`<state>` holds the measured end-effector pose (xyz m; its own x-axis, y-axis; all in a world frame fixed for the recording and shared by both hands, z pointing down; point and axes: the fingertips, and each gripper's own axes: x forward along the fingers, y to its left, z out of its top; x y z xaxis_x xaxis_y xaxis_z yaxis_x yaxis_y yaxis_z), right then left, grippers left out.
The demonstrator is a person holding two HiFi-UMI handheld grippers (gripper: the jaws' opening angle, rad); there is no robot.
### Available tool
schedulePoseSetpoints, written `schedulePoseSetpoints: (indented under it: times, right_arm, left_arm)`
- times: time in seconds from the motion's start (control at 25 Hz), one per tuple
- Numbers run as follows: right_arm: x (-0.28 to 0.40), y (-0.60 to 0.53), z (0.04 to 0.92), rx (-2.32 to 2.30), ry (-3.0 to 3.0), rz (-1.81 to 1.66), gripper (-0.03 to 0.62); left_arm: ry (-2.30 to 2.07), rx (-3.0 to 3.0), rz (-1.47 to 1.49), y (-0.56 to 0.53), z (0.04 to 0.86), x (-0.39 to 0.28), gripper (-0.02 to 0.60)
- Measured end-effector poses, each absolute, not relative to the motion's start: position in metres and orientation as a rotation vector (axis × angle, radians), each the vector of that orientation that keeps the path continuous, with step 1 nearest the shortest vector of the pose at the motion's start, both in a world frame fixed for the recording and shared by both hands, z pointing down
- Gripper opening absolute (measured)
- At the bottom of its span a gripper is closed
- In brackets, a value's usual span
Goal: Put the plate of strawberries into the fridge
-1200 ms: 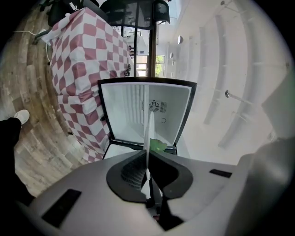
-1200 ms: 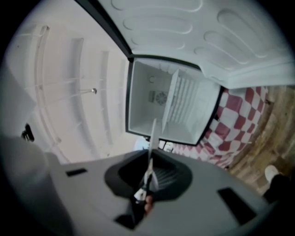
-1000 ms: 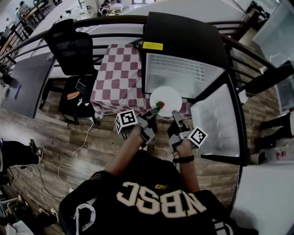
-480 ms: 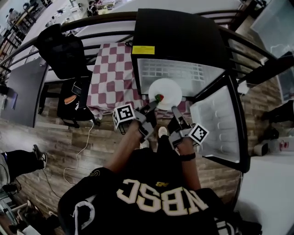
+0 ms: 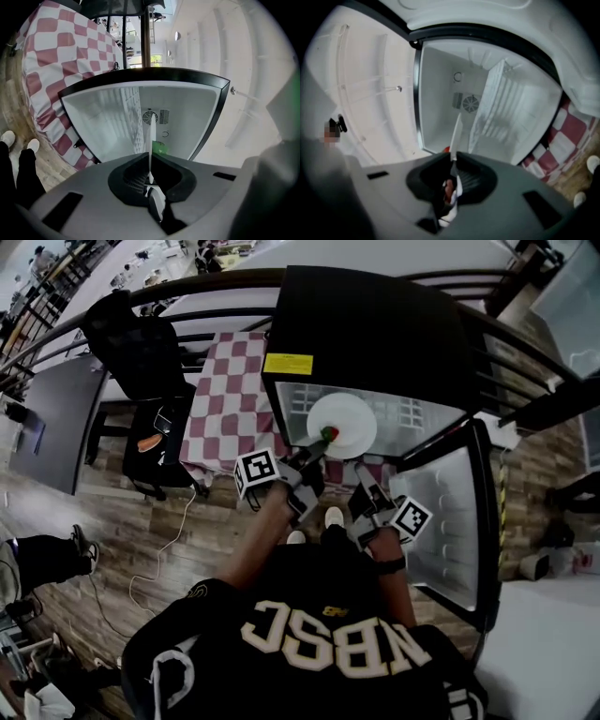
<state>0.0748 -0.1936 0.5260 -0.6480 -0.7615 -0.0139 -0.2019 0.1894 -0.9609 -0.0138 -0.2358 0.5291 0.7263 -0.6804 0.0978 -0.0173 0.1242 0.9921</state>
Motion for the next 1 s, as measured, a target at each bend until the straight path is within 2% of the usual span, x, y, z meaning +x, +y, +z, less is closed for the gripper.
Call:
schedulePoseSetpoints:
  times: [0.44,0.76,1.0]
  right_arm:
    - [0.077,-0.231,0.52,-0.894,2.067,-1.448,0.035]
    - [0.082,-0.242,0.541,-0.985,2.042,-1.538,0.12]
    - [0.083,-0.255,0.541,-0.941,1.989,-1.539,0.12]
  left_arm:
    - [-0.667,1.343,-0.522,-0.262,0.542,0.0,0.028]
    - [-0.683,1.346,-0.529,-0.277,0.549,0.0,0.028]
    - [-0.668,1.334,-0.517,-0.279,0.551,0.008,0.028]
